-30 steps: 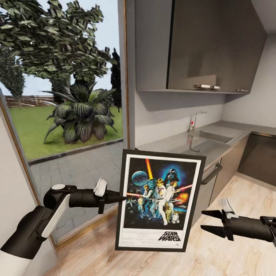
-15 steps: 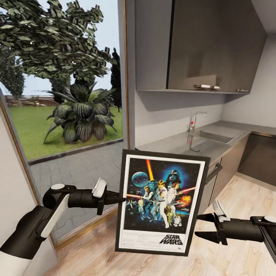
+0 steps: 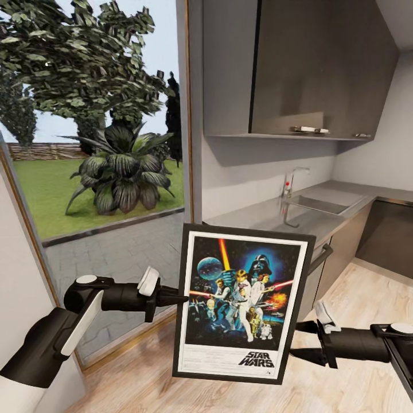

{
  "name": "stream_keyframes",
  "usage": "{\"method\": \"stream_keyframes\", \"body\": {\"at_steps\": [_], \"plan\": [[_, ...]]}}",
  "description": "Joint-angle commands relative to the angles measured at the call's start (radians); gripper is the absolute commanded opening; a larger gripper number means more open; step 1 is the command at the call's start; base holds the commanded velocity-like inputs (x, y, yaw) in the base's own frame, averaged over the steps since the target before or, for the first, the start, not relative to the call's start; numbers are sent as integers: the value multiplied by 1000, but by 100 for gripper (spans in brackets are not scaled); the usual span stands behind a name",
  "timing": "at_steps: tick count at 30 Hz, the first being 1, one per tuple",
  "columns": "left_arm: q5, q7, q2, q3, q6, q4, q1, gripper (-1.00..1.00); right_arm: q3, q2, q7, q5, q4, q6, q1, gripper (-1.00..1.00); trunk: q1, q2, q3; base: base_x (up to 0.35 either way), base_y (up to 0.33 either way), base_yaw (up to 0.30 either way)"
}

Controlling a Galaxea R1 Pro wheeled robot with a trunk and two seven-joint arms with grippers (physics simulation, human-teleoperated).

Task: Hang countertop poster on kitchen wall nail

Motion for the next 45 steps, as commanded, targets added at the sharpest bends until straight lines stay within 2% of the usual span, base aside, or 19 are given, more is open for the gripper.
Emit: {"method": "stream_keyframes", "body": {"at_steps": [1,7,18,19,29,30,41,45], "plan": [[6,2,1,-2,8,0,-1,-100,5,0,5,3,-1,11,-1,100,0,-1,-1,0,0,0],[7,-2,1,-2,8,0,-1,-100,25,2,3,2,0,11,-1,100,0,-1,-1,0,0,0],[7,-10,1,-2,9,1,-1,-100,27,2,3,1,0,11,-1,100,0,-1,-1,0,0,0],[7,-10,1,-2,9,1,-1,-100,27,2,3,0,0,11,-1,-100,0,-1,-1,0,0,0],[7,-10,1,-2,9,1,-1,-100,27,2,2,-2,0,11,-1,-100,0,-1,-1,0,0,0],[7,-10,1,-3,9,1,-1,100,27,2,2,-2,0,11,-1,-100,0,-1,-1,0,0,0],[3,-10,3,2,12,6,-1,100,27,2,2,-3,-1,11,-1,-100,0,-1,-1,16,0,0],[2,-9,36,14,11,11,-1,100,27,2,2,-3,-2,11,-1,-100,0,-1,-1,0,0,0]]}}
